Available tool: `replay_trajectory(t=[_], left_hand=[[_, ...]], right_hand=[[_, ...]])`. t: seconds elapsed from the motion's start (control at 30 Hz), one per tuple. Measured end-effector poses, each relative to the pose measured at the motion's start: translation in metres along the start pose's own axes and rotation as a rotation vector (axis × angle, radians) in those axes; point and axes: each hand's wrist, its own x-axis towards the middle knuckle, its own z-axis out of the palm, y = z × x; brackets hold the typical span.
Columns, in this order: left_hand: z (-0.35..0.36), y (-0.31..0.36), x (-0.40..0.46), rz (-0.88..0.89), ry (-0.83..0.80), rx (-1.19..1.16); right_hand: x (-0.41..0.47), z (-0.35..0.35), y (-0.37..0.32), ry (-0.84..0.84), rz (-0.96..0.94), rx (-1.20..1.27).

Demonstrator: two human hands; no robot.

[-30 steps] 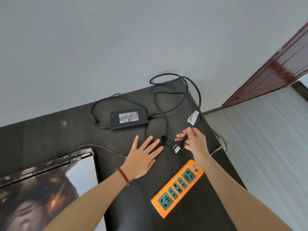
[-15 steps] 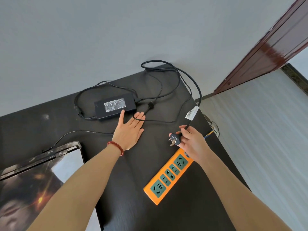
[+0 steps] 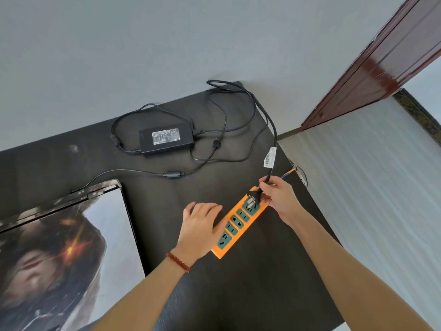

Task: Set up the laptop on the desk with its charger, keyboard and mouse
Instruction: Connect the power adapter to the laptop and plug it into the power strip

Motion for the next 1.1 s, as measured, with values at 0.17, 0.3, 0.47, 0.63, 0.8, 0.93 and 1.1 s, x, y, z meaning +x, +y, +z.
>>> replay_trajectory(t=[0.17, 0.3, 0.47, 0.63, 0.8, 0.93, 1.1], left_hand=[[0.010, 0.009, -0.035, -0.074, -0.166, 0.005], [0.012, -0.004, -0.059, -0.178, -0.164, -0.015], [0.011, -0.009, -0.067, -0.238, -0.112, -0.069], [0.012, -0.003, -0.069, -0.290, -0.139, -0.085], [0.010, -0.001, -0.069, -0.316, -0.172, -0.090], [0.007, -0.002, -0.068, -0.310, -0.190, -0.084], [0.007, 0.000, -0.068, -0.319, -0.190, -0.069]], right_hand=[[-0.026, 0.010, 0.016, -0.135, 0.042, 0.032], [-0.045, 0.021, 0.033, -0.245, 0.019, -0.056], [-0.054, 0.032, 0.046, -0.123, -0.034, -0.233], [-0.057, 0.031, 0.051, -0.075, -0.003, -0.246], [-0.061, 0.030, 0.047, -0.075, 0.066, -0.186], [-0.063, 0.030, 0.047, -0.075, 0.077, -0.206], [-0.066, 0.030, 0.048, -0.033, 0.033, -0.245]])
